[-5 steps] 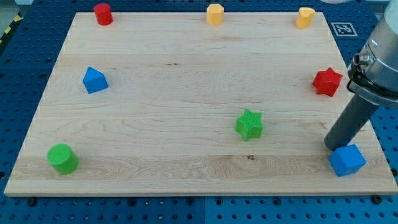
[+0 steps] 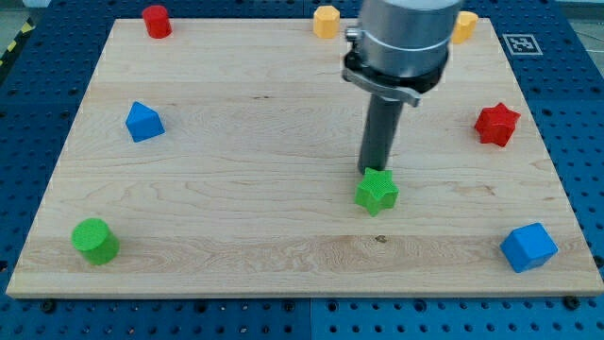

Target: Move the green star to the bottom center of the board

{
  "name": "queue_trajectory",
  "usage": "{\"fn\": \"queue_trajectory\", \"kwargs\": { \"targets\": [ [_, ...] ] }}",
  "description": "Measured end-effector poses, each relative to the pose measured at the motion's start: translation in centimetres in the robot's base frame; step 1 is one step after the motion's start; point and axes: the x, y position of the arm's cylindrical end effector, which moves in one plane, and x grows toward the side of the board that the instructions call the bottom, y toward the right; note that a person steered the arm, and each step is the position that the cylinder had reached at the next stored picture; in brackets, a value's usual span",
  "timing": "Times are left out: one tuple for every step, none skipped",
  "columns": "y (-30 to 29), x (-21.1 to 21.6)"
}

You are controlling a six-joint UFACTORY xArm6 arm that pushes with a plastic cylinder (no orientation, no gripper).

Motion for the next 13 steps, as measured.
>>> {"fn": "queue_trajectory", "kwargs": {
  "targets": [
    [-2.2,0.6],
    [-3.1,-1.6],
    [0.4,-2.1],
    [5.0,0.0],
    [4.6,1.2],
    [1.3,1.4],
    [0.3,1.5],
    [0.3,2.4],
    [0.5,2.8],
    [0.5,4.4],
    [-1.9,5.3],
    [-5.4,5.3],
    [-4.9,5.3]
  ]
}}
